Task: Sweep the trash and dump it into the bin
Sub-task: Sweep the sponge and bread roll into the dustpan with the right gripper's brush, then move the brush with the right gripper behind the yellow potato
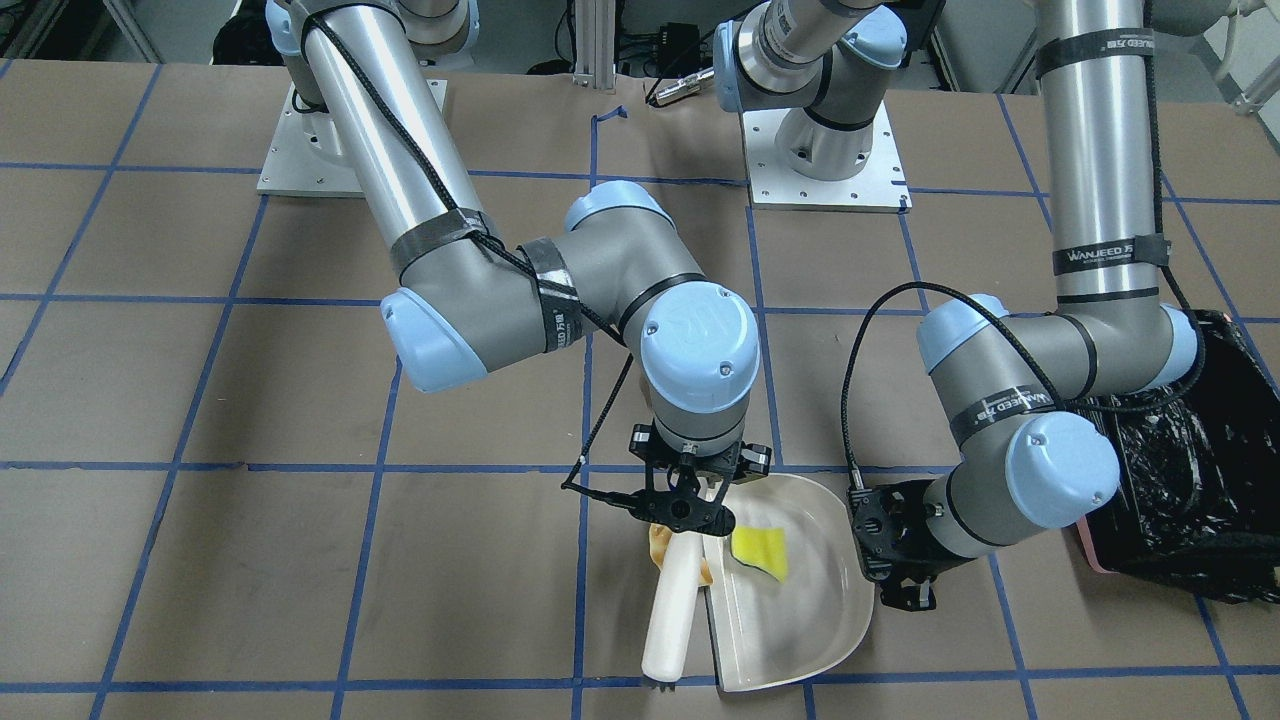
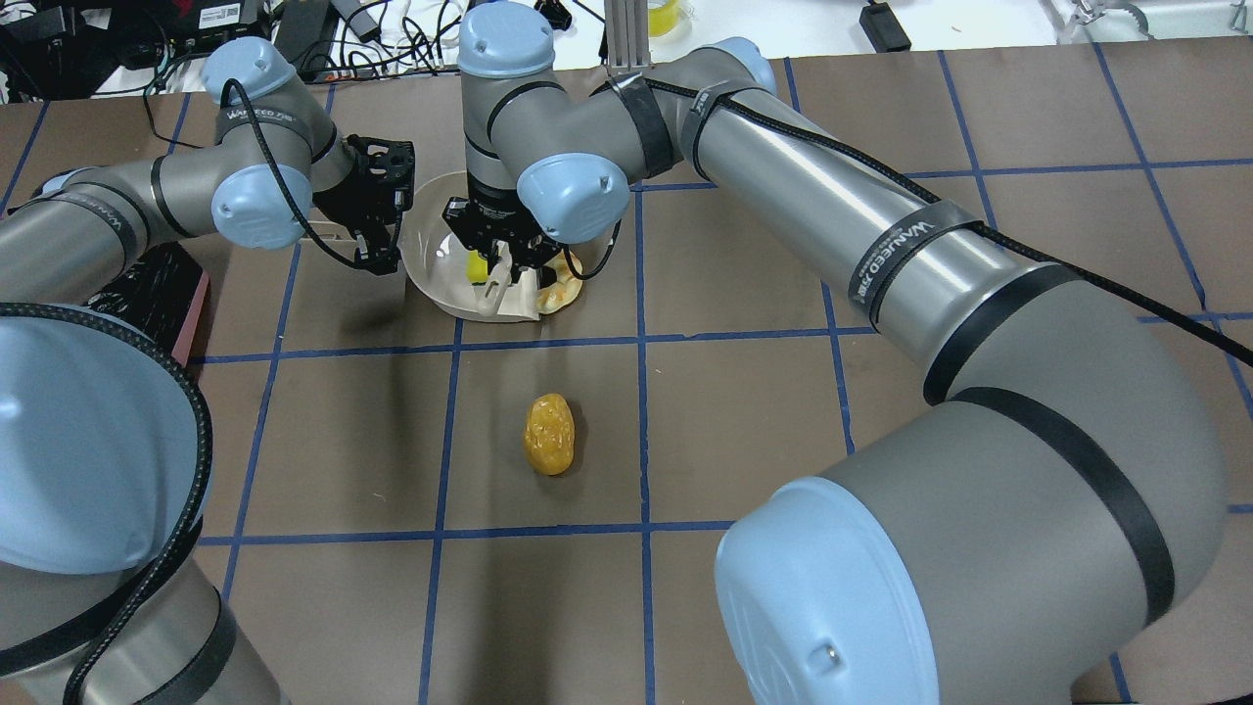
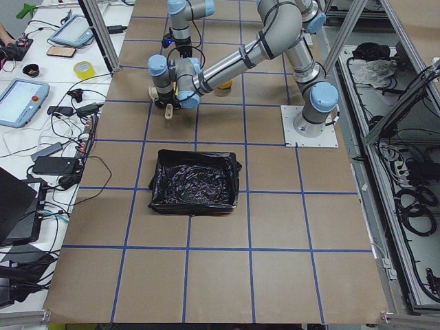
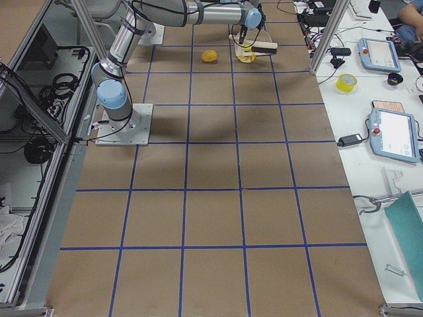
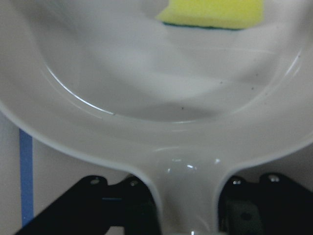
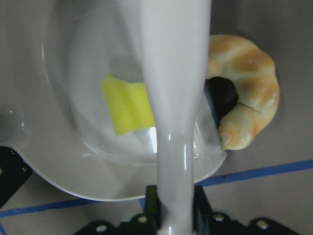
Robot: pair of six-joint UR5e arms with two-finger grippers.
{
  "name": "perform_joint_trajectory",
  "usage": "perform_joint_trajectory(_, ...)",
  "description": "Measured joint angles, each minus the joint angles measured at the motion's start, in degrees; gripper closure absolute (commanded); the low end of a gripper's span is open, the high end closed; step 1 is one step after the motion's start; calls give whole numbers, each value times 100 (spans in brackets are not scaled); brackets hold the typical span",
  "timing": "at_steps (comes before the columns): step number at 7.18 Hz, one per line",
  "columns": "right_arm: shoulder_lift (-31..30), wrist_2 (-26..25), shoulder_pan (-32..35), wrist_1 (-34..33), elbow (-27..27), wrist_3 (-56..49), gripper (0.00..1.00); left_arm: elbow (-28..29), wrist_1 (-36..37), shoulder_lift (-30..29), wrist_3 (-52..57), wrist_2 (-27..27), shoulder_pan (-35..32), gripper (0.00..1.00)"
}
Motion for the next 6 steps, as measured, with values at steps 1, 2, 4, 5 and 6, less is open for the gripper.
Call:
perform_joint_trajectory(1,-63,-189,-26,358,61,-49,100,-4,-7,-1,2,3,0,100)
perform_joint_trajectory(2,-155,-304,-13,587,299,-42,100,-22,-17,-11,8,13,0,100)
perform_joint_trajectory(4,-440,-319,31,157,1184,13,100,-104,0,-20,16,53,0,100)
perform_joint_trajectory(5,-528,-302,63,-170,1533,88,100,-123,7,-22,17,63,0,100)
perform_joint_trajectory(6,-555,-286,135,-396,1699,239,100,-129,10,-22,18,67,0,100)
